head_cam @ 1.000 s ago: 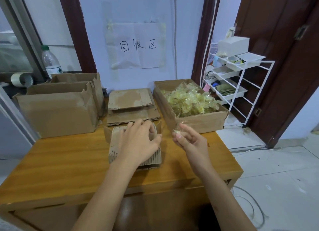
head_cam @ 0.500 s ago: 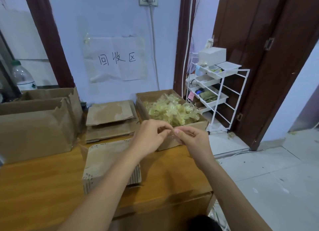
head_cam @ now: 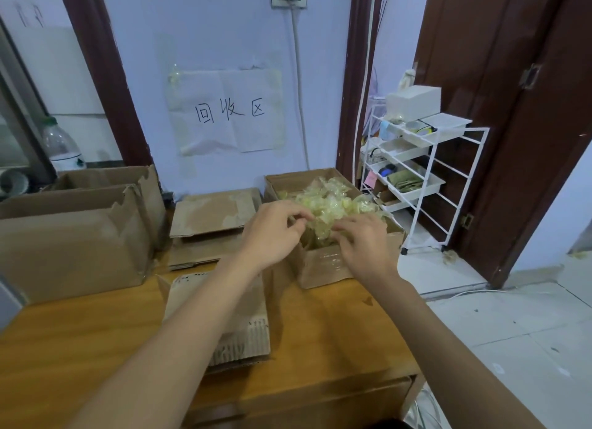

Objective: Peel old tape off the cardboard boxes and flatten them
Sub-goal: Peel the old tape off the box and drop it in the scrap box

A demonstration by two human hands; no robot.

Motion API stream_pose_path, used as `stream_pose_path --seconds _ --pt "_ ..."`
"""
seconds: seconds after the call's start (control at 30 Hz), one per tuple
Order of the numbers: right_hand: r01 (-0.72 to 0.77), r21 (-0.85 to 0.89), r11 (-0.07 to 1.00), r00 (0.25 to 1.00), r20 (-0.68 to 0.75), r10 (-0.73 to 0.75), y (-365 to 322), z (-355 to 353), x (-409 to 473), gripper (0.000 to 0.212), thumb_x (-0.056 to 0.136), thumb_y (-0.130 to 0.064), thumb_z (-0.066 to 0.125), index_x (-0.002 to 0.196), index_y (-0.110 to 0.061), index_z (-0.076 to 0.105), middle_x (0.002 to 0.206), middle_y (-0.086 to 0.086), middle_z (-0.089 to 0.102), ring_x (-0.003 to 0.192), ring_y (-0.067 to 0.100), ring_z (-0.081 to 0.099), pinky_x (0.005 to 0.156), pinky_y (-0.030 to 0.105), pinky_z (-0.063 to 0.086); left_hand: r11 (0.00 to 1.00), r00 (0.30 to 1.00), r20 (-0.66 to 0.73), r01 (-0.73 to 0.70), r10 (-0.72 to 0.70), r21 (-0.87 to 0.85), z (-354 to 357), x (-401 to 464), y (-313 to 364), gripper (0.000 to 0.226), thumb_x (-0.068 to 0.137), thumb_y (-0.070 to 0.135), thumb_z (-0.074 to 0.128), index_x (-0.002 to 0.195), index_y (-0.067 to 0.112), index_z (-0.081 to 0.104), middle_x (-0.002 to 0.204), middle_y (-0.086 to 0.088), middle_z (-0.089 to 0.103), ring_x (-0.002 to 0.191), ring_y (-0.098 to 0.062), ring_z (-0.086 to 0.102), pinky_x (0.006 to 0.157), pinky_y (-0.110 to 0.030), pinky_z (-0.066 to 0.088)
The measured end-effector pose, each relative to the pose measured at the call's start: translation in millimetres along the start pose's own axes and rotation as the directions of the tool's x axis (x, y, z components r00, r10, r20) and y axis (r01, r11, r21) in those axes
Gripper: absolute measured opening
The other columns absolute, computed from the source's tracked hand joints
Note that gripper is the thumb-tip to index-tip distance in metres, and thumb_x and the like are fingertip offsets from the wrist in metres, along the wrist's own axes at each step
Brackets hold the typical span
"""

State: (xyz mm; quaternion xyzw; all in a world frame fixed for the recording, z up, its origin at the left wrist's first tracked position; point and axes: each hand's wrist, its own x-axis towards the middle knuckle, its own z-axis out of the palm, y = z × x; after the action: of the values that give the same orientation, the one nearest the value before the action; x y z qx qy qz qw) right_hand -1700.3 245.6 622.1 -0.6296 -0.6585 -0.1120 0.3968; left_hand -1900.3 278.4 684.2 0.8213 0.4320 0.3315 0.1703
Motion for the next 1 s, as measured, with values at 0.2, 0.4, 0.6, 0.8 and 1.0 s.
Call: stream_pose_path --seconds 0.2,0.4,0.6,0.8,1.0 --pt "0.200 -0.312 0.929 0.969 -0.077 -0.234 11 2 -8 0.022 0.099 -0.040 0.067 0.093 -0.023 0.080 0.094 0.000 0.059 0.091 0.024 0.047 0.079 0.038 0.034 0.995 0.999 0.016 0.036 -0.034 -0.089 -27 -26 -21 0.020 0.104 0.027 0.061 0.111 0.034 0.078 0.106 0.022 0.071 0.101 -0.001 0.063 0.094 -0.039 0.055" --pt "0.180 -0.452 0.874 0.971 -0.058 -0.230 6 0 -8 0.040 0.104 -0.045 0.050 0.098 -0.018 0.079 0.104 0.004 0.065 0.093 0.029 0.051 0.080 0.044 0.036 0.992 0.994 -0.028 0.099 -0.101 -0.078 -63 -65 -52 0.019 0.104 0.025 0.062 0.111 0.030 0.079 0.104 0.021 0.073 0.098 0.003 0.062 0.090 -0.032 0.052" --pt "0.169 -0.337 0.926 0.962 -0.151 -0.230 -17 0 -20 0.031 0.100 -0.032 0.055 0.110 -0.014 0.078 0.100 0.007 0.069 0.093 0.031 0.056 0.078 0.044 0.036 0.989 0.986 -0.098 0.128 -0.134 -0.070 -76 -98 -73 0.017 0.103 0.022 0.064 0.107 0.030 0.078 0.107 0.020 0.070 0.103 0.002 0.060 0.096 -0.031 0.052" --pt "0.254 0.222 0.941 0.942 0.164 -0.293 -90 2 -75 0.049 0.102 -0.049 0.052 0.141 -0.021 0.062 0.131 -0.003 0.058 0.122 0.015 0.050 0.103 0.037 0.041 0.997 0.982 -0.185 0.033 -0.045 -0.065 -67 -148 -77 0.016 0.098 0.028 0.066 0.107 0.032 0.078 0.116 0.025 0.064 0.120 -0.002 0.054 0.108 -0.041 0.044" --pt "0.332 0.295 0.896 0.855 0.308 -0.418 -127 30 -115 0.079 0.089 -0.064 0.069 0.151 -0.019 0.051 0.157 -0.002 0.042 0.150 0.019 0.034 0.123 0.044 0.032 0.999 0.982 -0.183 -0.052 0.053 0.013 -58 -207 -91 0.042 0.088 0.050 0.069 0.125 0.031 0.073 0.141 0.021 0.056 0.140 0.000 0.043 0.118 -0.039 0.034"
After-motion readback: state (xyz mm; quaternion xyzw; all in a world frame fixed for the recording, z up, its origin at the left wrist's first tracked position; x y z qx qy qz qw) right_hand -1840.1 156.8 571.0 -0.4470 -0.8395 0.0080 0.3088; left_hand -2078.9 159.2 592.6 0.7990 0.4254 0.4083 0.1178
